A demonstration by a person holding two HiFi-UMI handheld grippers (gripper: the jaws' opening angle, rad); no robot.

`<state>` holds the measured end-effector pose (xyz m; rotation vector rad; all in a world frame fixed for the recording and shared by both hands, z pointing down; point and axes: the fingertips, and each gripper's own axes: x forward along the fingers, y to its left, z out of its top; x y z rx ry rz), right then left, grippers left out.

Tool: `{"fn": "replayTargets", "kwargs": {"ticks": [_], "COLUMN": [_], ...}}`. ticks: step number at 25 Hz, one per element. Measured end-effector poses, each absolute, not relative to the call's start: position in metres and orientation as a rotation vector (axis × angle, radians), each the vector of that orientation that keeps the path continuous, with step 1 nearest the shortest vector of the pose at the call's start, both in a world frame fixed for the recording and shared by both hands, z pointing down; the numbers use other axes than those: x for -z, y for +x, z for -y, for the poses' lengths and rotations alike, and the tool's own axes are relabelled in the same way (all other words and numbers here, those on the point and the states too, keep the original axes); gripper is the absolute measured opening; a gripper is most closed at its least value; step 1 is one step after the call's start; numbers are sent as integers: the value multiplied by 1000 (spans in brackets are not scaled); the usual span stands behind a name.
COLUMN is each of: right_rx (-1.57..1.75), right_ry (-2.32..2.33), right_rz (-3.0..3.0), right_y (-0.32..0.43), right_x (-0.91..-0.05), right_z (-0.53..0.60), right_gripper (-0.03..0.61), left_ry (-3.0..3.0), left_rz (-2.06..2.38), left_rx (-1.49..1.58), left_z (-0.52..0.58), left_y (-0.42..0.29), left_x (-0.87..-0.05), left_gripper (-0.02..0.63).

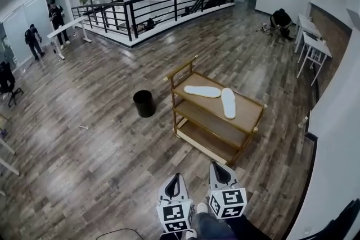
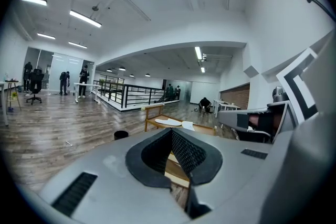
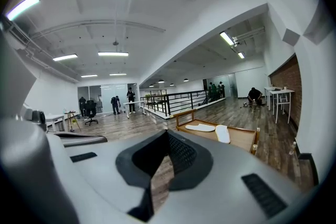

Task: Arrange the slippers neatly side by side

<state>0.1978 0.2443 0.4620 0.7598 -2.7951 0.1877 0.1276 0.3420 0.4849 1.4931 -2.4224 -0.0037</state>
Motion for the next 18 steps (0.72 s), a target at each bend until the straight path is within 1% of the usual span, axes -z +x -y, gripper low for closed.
{"fn": "replayTargets", "kwargs": {"ticks": [10, 18], "right_rx": [-188, -199], "right_ry": [661, 635], "right_rz": [2835, 2825], "right_y": [143, 133], "right_x": [-451, -463], "right_z": [-161, -131], "right_gripper": [-2, -2], "left_ry": [1442, 1403], "left_rz": [2486, 2493], "left_rx": [-20, -8], "left_z": [-262, -236], "left_y": [80, 68], "left_x": [-466, -474], "left_gripper": [2, 2]}}
